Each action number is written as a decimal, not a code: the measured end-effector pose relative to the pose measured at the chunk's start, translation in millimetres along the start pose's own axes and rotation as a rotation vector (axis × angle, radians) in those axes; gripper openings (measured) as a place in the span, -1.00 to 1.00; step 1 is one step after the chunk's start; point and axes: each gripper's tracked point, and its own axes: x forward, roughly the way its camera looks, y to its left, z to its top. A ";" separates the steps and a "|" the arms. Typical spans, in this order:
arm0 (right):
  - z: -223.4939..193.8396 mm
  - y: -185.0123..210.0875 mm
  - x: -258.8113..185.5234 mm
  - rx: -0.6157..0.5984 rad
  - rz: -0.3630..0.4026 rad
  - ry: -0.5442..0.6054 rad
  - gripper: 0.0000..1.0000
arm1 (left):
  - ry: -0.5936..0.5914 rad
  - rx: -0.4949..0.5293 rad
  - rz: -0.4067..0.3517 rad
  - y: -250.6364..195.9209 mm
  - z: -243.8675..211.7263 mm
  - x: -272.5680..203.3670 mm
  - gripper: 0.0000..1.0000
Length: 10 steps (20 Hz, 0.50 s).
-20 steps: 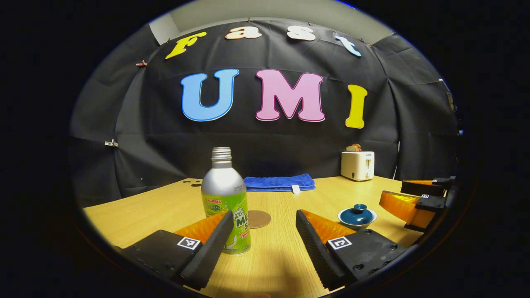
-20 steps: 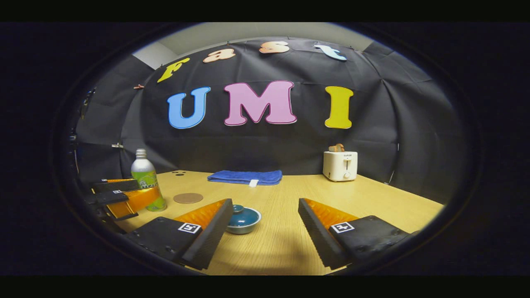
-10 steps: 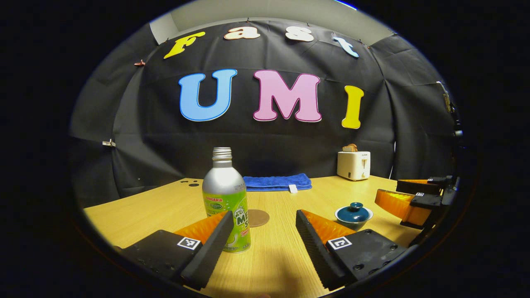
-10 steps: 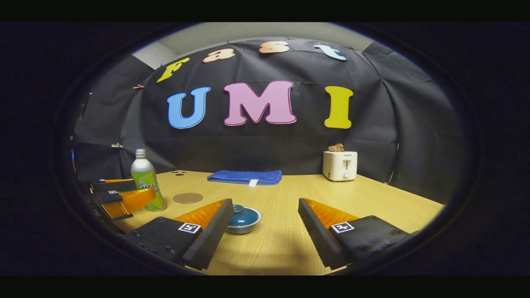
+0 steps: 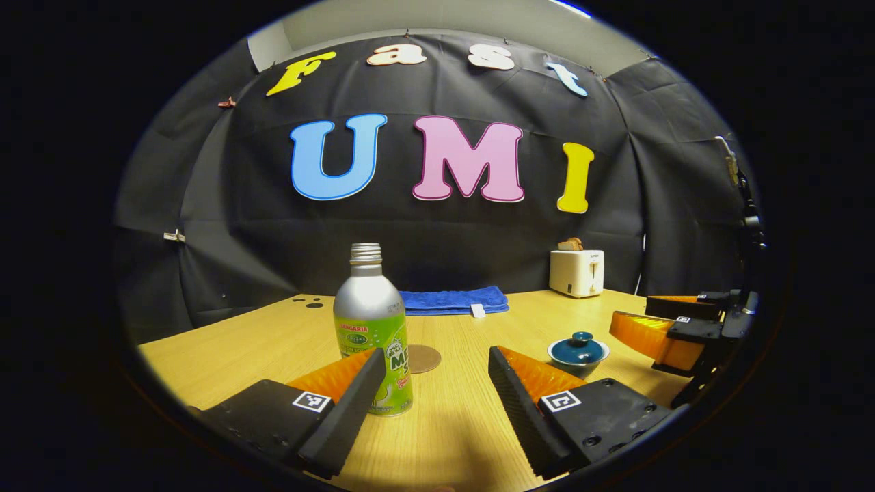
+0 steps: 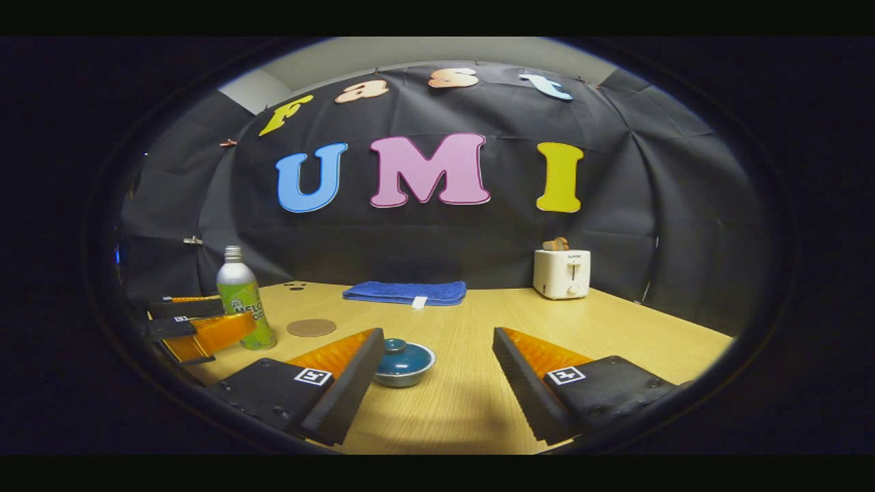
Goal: Open the teacup lid with one hand, grasp the water bottle and pour water into the teacup with the other hand; after pouring, place the water bottle on the coaster and then close the teacup lid.
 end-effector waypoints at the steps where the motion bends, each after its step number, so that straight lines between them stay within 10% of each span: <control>1: -2.3 6.2 1.9 -0.009 0.004 0.013 0.96 | 0.000 0.000 -0.006 0.1 0.5 0.0 0.92; 10: -19.1 35.9 43.1 -0.130 0.015 0.153 0.72 | -0.001 0.000 -0.055 1.2 0.5 -3.5 0.92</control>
